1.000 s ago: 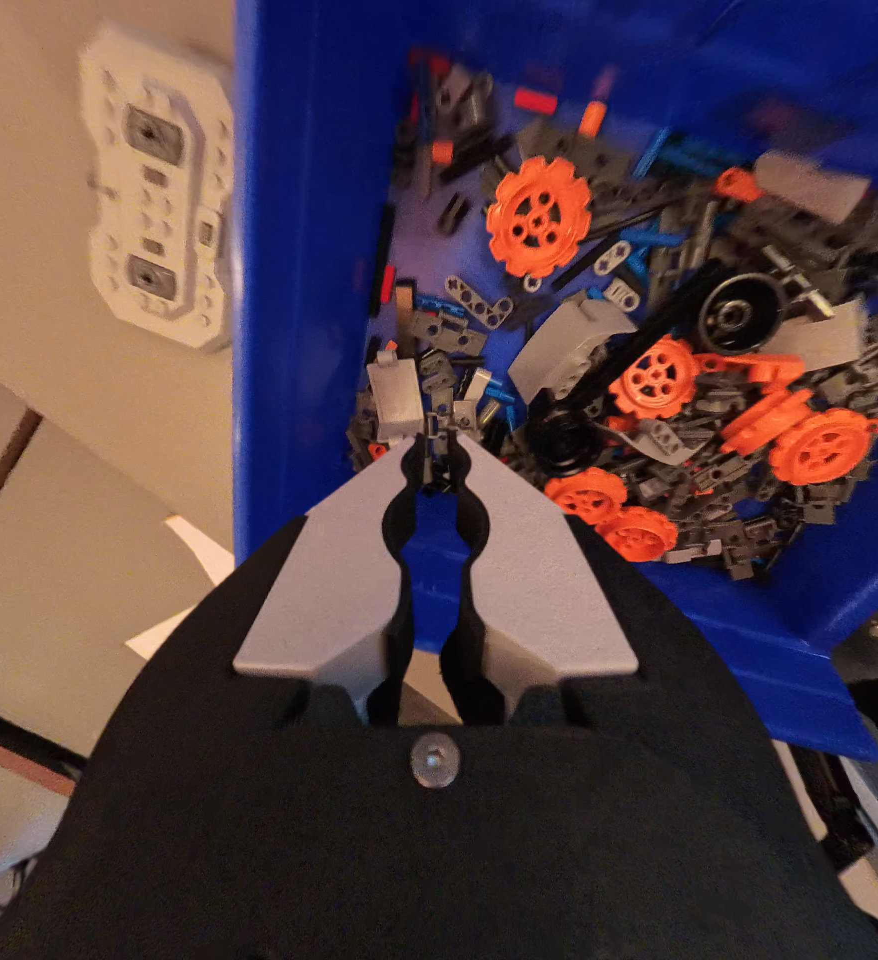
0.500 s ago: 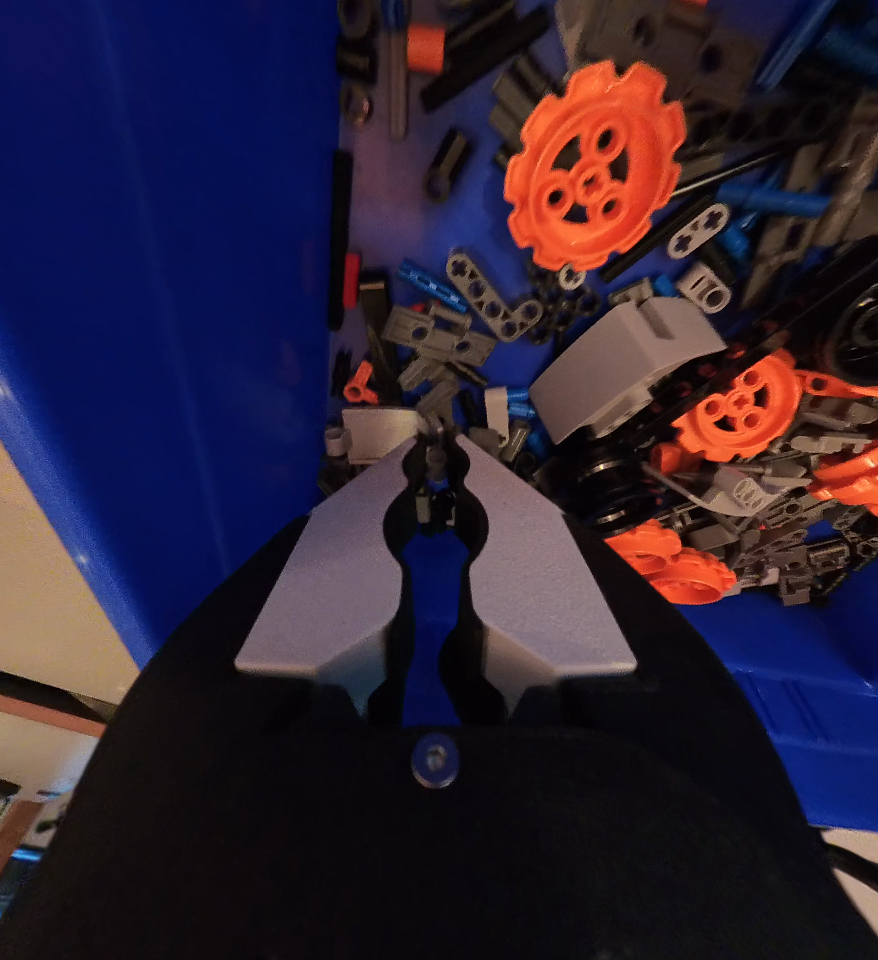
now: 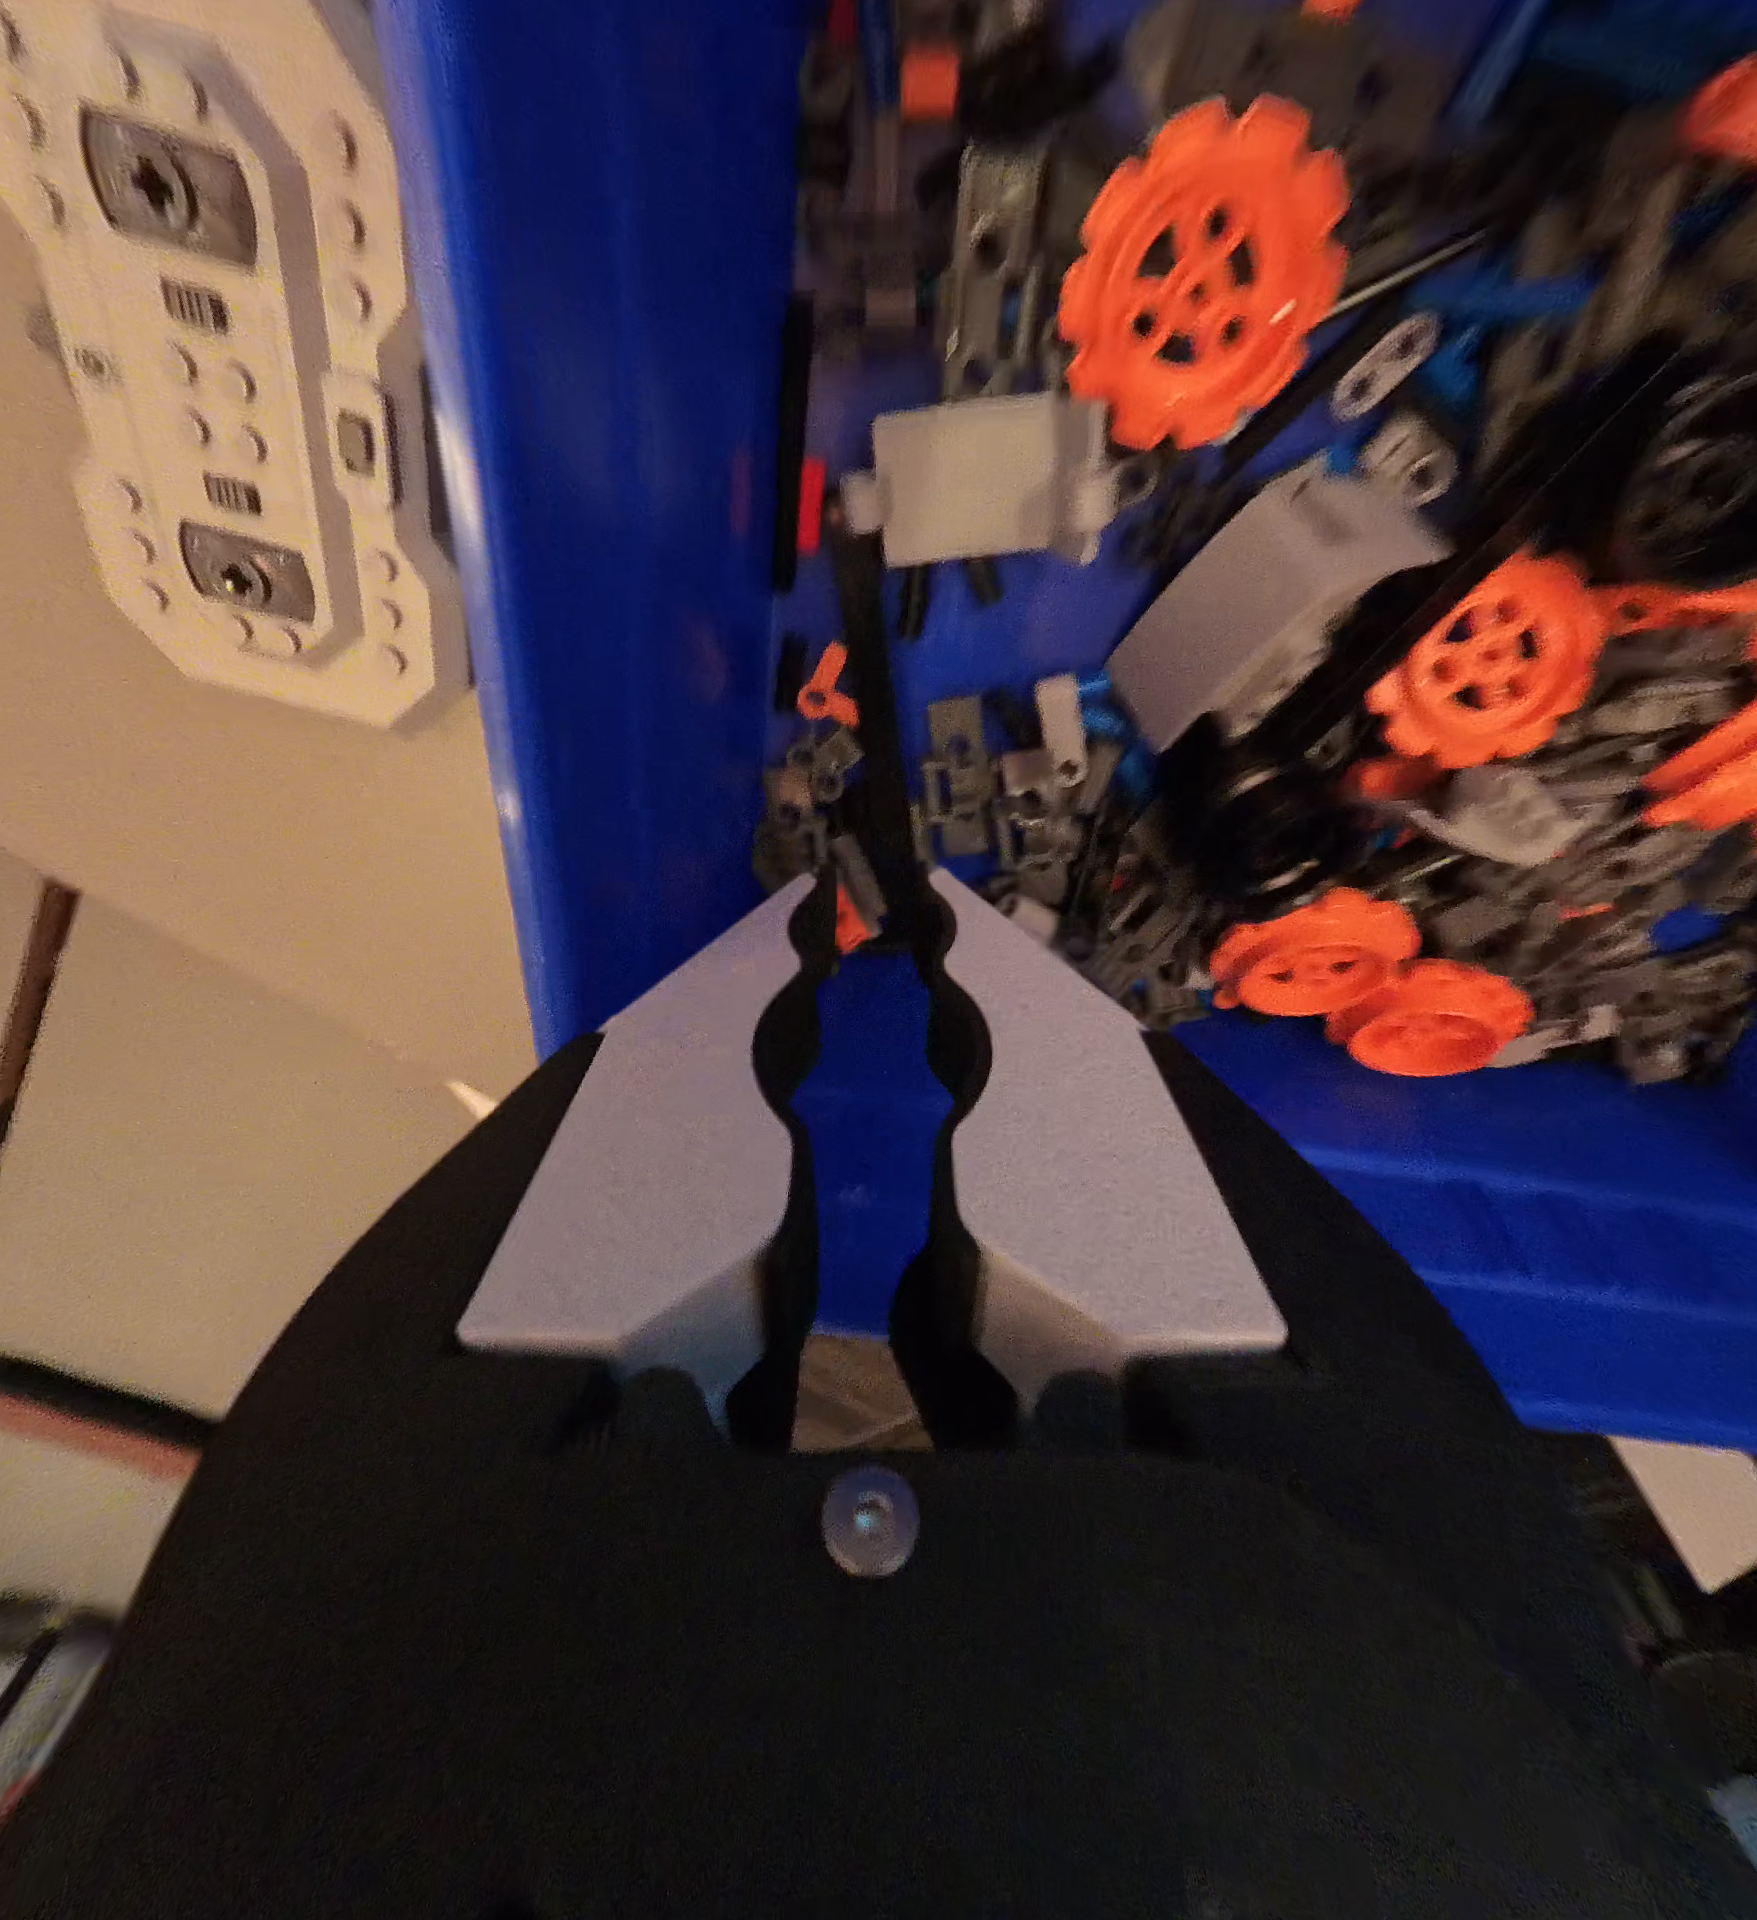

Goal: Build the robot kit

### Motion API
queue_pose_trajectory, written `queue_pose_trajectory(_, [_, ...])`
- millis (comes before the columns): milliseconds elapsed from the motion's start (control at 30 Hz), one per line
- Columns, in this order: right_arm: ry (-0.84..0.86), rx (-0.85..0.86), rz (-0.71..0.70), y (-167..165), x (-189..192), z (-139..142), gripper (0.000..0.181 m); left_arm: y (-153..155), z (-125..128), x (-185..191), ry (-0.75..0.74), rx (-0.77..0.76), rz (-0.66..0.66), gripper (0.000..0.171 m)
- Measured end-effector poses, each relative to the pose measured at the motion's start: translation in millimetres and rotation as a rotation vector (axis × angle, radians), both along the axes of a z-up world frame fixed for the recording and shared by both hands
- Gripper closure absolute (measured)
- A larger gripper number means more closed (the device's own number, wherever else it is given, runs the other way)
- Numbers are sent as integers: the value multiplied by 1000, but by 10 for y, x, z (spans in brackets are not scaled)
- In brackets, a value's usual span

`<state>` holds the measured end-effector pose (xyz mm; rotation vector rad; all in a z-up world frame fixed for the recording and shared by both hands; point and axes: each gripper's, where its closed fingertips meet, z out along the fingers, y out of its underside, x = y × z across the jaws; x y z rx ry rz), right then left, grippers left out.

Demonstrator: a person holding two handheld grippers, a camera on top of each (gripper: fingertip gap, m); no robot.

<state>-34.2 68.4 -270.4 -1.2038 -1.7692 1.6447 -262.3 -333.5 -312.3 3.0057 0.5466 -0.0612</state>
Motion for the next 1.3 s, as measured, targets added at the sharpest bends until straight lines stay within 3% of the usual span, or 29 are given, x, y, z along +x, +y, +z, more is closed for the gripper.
queue_pose_trajectory(167, [5, 0, -2, 4, 6, 10, 146, -240, -222, 68, -13, -182, -20, 164])
queue_pose_trajectory(333, [11, -1, -5, 10, 11, 24, 146, -263, -349, 43, 2, -227, -12, 168])
queue_pose_trajectory(867, [19, -6, -7, 18, 16, 45, 146, -172, -378, 113, -56, -95, -47, 162])
queue_pose_trajectory(1300, [20, -6, -9, 24, 13, 46, 146, -123, -373, 117, -18, -20, -92, 171])
